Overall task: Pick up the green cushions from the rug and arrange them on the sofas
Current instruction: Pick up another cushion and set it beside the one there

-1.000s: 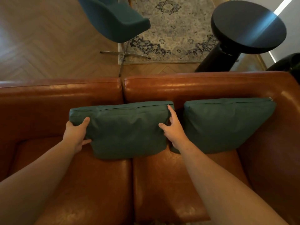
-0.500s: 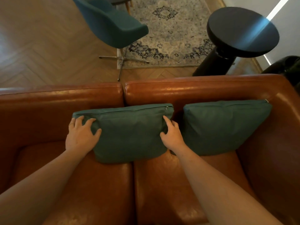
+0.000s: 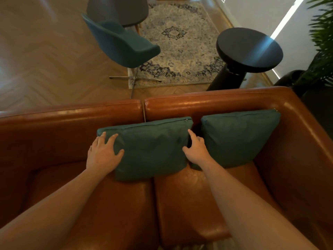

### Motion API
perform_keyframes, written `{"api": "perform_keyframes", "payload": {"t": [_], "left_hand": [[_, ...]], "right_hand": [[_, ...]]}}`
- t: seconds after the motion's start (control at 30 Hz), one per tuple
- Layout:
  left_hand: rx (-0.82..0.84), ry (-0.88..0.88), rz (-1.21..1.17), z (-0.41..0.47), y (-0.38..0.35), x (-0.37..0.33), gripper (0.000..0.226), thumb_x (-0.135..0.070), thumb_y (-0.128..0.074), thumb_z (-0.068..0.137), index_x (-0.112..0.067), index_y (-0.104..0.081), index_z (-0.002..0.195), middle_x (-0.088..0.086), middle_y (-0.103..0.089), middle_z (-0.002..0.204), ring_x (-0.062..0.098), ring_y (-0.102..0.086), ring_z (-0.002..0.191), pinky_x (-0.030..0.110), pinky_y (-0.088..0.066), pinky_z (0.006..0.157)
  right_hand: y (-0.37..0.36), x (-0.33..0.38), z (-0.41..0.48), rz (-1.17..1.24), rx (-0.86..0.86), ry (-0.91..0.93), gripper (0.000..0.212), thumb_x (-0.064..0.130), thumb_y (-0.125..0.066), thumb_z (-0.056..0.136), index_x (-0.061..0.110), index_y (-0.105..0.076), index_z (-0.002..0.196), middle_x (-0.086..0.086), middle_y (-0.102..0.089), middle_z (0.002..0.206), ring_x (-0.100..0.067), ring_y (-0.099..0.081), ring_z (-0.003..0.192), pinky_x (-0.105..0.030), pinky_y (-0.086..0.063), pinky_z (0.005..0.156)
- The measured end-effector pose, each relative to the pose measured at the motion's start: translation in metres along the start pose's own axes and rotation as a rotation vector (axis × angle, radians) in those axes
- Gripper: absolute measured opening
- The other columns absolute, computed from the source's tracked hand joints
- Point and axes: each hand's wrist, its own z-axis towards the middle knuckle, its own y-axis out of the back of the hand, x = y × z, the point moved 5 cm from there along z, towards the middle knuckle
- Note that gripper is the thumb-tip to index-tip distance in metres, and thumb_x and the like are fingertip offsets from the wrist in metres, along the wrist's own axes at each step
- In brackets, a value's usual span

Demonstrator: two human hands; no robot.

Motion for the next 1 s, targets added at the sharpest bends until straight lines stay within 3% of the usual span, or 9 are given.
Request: {"api": "perform_keyframes", "payload": {"t": [0.1,0.5,1.0], "left_hand": [[0.005,-0.013,-0.008,-0.018,0.007,-0.001,0.08,-0.062,-0.056,0.098,-0.036,-0.02,0.165,0.014,-0.015,0.172,0.037,-0.017,0.158,0.057,-0.025,0.125],[0.027,0.034,-0.032,-0.119,0.013,-0.013,0.086,-0.067,-0.055,0.097,-0.039,-0.011,0.166,0.012,-0.009,0.174,0.037,-0.014,0.159,0.059,-0.021,0.125],[-0.061,0.216,-0.086,-0.316,-0.005,-0.046,0.087,-0.071,-0.052,0.096,-0.041,-0.01,0.165,0.01,-0.003,0.175,0.037,-0.008,0.16,0.059,-0.014,0.126]], "right_hand": [[0.003,0.004,-0.024,-0.027,0.012,-0.017,0.081,0.022,-0.061,0.109,0.037,-0.012,0.173,-0.012,-0.003,0.178,-0.036,-0.041,0.152,-0.036,-0.045,0.108],[0.012,0.007,-0.094,-0.214,-0.006,0.122,0.082,0.029,-0.063,0.107,0.034,-0.014,0.173,-0.013,-0.003,0.178,-0.042,-0.023,0.16,-0.053,-0.036,0.126],[0.034,-0.053,-0.227,-0.388,0.095,0.294,0.087,0.034,-0.063,0.107,0.033,-0.008,0.173,-0.013,-0.001,0.179,-0.043,-0.017,0.161,-0.058,-0.035,0.125]]}}
